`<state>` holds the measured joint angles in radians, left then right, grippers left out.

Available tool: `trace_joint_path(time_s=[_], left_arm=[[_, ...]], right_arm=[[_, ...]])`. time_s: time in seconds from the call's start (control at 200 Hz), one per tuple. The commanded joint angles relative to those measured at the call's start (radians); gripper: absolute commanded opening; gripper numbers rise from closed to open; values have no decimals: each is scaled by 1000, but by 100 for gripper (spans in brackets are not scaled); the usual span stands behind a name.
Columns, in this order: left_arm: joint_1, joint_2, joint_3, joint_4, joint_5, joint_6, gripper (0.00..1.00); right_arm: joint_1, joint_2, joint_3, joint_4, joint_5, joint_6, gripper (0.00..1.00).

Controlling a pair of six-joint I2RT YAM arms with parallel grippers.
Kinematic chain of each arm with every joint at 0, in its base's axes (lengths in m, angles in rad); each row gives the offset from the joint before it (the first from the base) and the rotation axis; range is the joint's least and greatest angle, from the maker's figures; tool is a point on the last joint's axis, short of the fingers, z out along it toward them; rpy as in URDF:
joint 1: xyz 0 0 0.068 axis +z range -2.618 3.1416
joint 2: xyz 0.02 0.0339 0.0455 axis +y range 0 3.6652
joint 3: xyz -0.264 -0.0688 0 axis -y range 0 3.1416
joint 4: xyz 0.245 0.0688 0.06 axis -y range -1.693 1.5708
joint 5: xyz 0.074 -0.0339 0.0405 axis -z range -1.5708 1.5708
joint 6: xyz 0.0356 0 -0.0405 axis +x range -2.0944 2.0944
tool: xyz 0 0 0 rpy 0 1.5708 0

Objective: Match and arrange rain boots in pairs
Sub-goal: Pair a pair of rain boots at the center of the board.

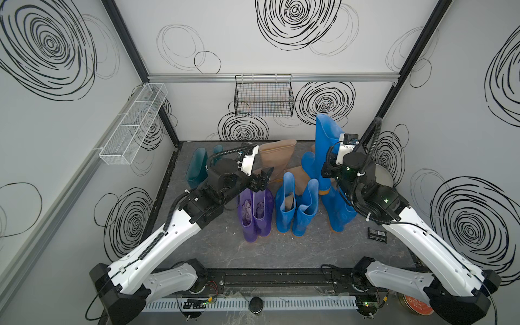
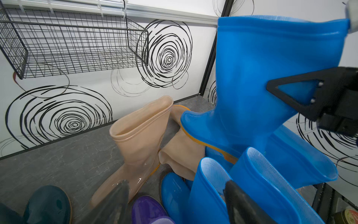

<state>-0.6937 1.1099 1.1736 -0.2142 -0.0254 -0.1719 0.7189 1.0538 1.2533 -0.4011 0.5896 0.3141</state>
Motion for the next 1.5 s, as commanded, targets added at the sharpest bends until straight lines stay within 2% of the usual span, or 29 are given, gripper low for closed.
trace_joint_path(time_s=[0.0,0.275,0.43,0.56,0.921,1.141,1.291,1.341,1.416,1.491], left_arm=[[-20,30,70,22,4,20,81],[-77,113,158,31,-4,43,82],[-95,143,184,33,-8,48,82],[-105,156,200,33,-14,52,83],[-118,162,202,21,-24,55,83],[-123,178,217,15,-24,58,83],[-123,187,223,12,-22,61,83],[-125,189,224,9,-21,61,83],[-124,196,227,5,-18,63,83],[-127,204,233,0,-12,66,83]], right_arm=[[16,-54,12,68,126,12,0],[25,-141,-57,22,191,43,0],[22,-165,-106,63,93,20,0],[23,-181,-154,30,58,78,0],[54,-267,-315,-30,117,230,0],[112,-349,-416,2,184,252,0],[128,-382,-465,-4,179,270,0],[132,-391,-477,-15,170,281,13],[137,-404,-483,-36,144,288,38],[139,-414,-475,-58,128,296,53]])
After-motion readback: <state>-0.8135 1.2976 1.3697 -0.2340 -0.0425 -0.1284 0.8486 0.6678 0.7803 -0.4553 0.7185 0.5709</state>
